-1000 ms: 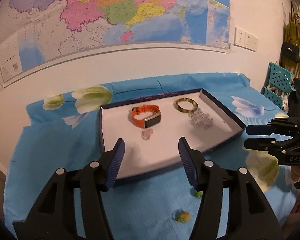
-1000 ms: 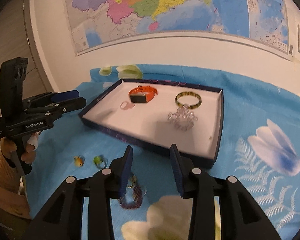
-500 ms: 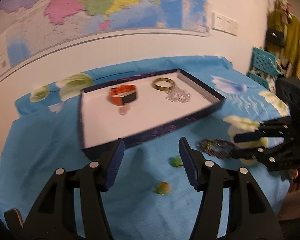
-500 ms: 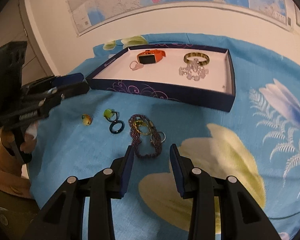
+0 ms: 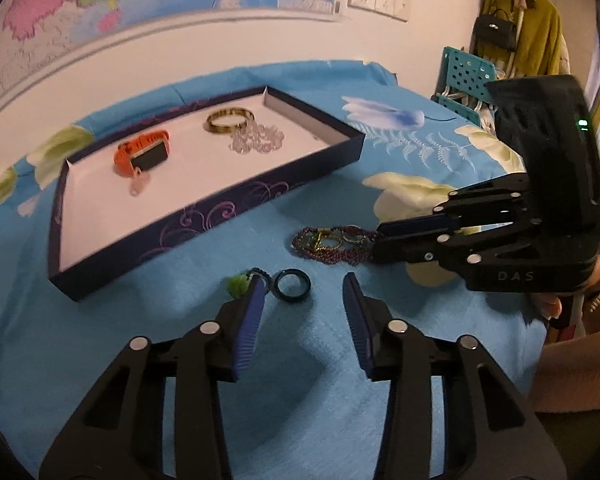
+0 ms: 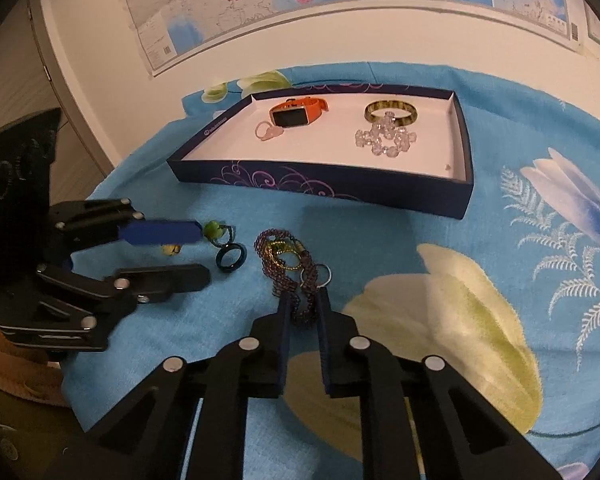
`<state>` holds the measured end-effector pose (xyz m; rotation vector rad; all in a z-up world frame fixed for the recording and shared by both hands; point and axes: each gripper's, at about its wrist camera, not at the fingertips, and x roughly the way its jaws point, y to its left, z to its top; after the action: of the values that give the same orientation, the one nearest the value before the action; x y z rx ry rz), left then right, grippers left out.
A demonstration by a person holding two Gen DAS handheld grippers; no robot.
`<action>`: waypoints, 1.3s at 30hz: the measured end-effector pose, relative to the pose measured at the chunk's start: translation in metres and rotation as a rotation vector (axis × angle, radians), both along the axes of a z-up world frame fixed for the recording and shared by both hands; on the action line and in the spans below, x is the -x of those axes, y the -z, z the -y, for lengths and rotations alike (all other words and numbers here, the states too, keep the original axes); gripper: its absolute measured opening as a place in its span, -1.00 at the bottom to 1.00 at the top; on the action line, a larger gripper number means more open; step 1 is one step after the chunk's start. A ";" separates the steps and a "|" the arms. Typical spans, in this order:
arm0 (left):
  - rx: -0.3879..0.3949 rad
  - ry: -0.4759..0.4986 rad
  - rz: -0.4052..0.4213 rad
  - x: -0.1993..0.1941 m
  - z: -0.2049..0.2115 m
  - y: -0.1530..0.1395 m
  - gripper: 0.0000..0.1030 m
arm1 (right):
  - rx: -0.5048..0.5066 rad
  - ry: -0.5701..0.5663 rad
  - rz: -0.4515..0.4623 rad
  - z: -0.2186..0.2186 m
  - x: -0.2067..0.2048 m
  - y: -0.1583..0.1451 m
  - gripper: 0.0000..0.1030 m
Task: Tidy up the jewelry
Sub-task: 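Grasp the dark red beaded bracelet with the right gripper and lift, then carry the red bracelet toward the tray with the right gripper while the left reaches a black ring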
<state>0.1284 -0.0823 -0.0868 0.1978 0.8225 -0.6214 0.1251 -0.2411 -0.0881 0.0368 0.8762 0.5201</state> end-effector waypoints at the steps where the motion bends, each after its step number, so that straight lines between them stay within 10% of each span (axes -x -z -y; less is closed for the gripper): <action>1: 0.005 -0.002 -0.017 -0.003 0.000 0.002 -0.31 | -0.001 -0.002 0.005 -0.001 0.000 -0.001 -0.80; 39: 0.016 -0.070 -0.001 -0.012 -0.003 -0.005 -0.56 | -0.081 -0.063 0.152 -0.016 -0.013 -0.047 -0.88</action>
<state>0.1407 -0.0791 -0.0815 0.1534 0.8220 -0.5620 0.1383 -0.2248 -0.0408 0.0427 0.7094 0.6096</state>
